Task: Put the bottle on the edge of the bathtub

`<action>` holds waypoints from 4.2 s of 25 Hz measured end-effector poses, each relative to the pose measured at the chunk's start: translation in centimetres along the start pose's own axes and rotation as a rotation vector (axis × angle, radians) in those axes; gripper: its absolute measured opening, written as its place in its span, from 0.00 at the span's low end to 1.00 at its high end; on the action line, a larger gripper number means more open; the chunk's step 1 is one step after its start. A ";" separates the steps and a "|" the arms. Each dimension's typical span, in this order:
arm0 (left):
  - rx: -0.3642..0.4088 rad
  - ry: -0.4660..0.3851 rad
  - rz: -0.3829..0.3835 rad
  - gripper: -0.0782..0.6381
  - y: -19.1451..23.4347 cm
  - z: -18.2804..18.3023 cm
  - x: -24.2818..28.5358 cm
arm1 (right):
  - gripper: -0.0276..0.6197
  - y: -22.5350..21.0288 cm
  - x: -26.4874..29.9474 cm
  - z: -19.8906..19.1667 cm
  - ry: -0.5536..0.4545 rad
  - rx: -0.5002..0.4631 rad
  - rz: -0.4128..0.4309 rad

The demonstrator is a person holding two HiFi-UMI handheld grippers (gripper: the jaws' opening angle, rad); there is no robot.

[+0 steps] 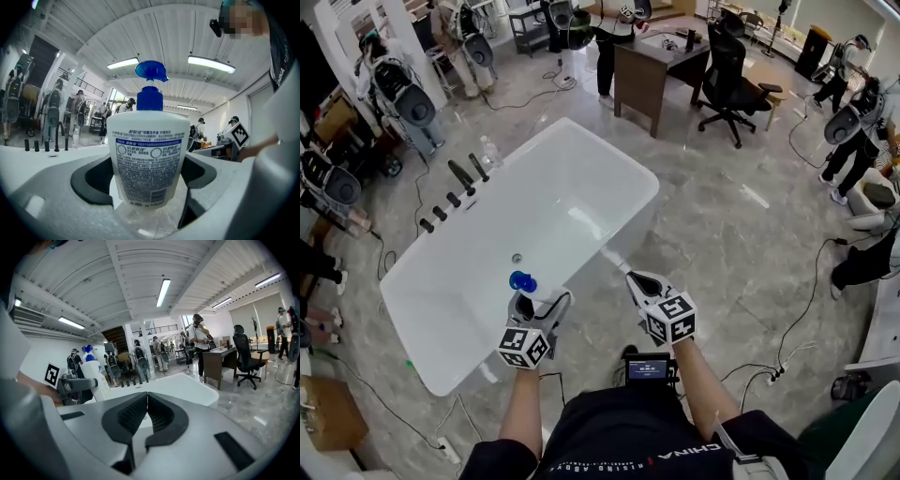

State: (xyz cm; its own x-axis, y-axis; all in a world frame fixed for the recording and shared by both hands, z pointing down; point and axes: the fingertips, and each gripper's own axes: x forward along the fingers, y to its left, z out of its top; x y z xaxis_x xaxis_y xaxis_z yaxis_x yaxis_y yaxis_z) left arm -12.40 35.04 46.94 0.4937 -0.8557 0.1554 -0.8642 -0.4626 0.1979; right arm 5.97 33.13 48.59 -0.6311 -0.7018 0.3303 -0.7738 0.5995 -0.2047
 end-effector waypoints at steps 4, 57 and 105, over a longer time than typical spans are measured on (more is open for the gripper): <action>0.010 -0.017 0.010 0.73 -0.5 1.6 4.4 | 0.07 -4.2 0.6 1.7 -0.008 0.003 0.005; -0.050 -0.045 0.334 0.73 13.0 12.3 50.9 | 0.07 -44.4 34.6 23.7 0.110 -0.074 0.337; -0.085 -0.049 0.692 0.73 56.5 8.2 83.1 | 0.07 -53.0 86.7 26.1 0.279 -0.273 0.711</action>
State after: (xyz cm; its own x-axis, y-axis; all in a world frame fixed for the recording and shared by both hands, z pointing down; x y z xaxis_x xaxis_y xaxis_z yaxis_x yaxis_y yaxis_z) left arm -21.03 -64.07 63.10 -0.1740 -0.9575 0.2300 -0.9669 0.2104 0.1444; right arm -9.17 -69.57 64.01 -0.9022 -0.0176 0.4310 -0.1297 0.9640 -0.2321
